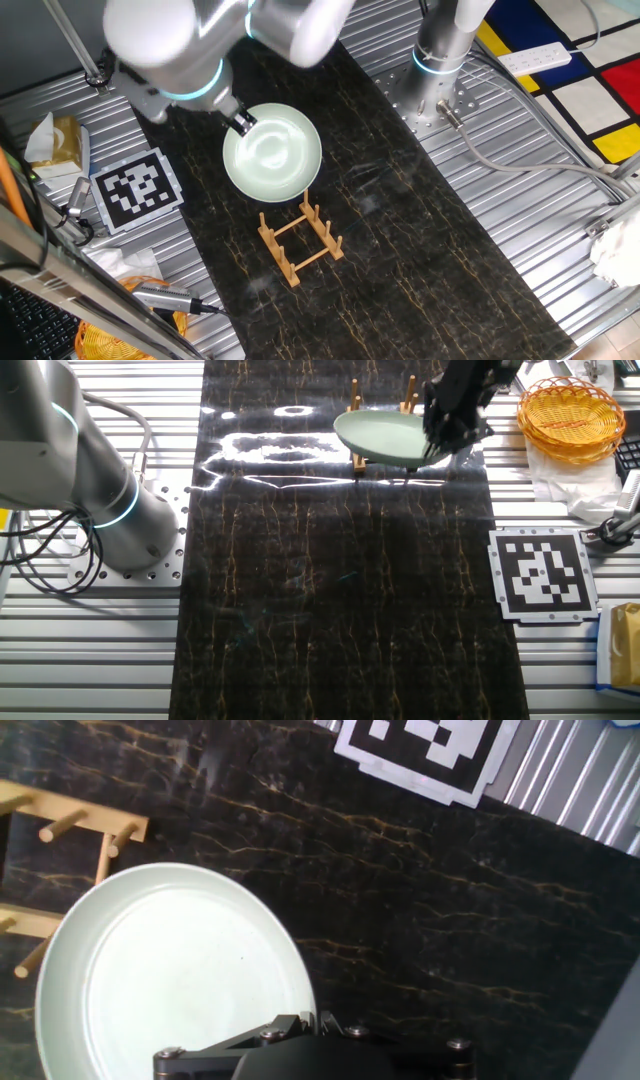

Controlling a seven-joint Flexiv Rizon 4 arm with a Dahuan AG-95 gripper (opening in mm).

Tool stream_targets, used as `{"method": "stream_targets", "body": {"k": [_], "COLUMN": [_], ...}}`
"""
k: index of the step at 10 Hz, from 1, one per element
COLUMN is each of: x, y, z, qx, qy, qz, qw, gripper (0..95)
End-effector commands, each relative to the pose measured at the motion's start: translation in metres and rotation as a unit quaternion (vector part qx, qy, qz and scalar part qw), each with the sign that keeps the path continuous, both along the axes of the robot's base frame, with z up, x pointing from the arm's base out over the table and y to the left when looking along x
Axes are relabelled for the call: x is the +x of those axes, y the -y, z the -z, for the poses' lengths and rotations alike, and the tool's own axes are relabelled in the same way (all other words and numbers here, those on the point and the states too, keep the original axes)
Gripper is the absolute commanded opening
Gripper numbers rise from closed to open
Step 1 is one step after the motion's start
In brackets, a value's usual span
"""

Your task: Put the dish on the dish rack

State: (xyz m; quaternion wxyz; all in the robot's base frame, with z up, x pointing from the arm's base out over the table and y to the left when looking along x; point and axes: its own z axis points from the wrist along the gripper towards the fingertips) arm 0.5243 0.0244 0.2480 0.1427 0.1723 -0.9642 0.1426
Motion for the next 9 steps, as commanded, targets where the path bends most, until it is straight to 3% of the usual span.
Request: {"method": "stream_targets", "body": {"k": [1,2,7,9], "x": [0.002,0.0029,0.0029,0.0029], "y": [-0.003,-0.0042,-0.0042,-0.0042], "z": [0.0,0.0009,0.0011,0.001], "qx": [-0.026,-0.033,-0.029,-0.011], "qy": [-0.015,-0.02,-0.021,-0.009], "qz": [-0.016,-0.011,-0.006,-0.002], "qw": [0.9994,0.9992,0.9993,0.9999], "gripper": [0.0,0.0,0.0,0.0]}}
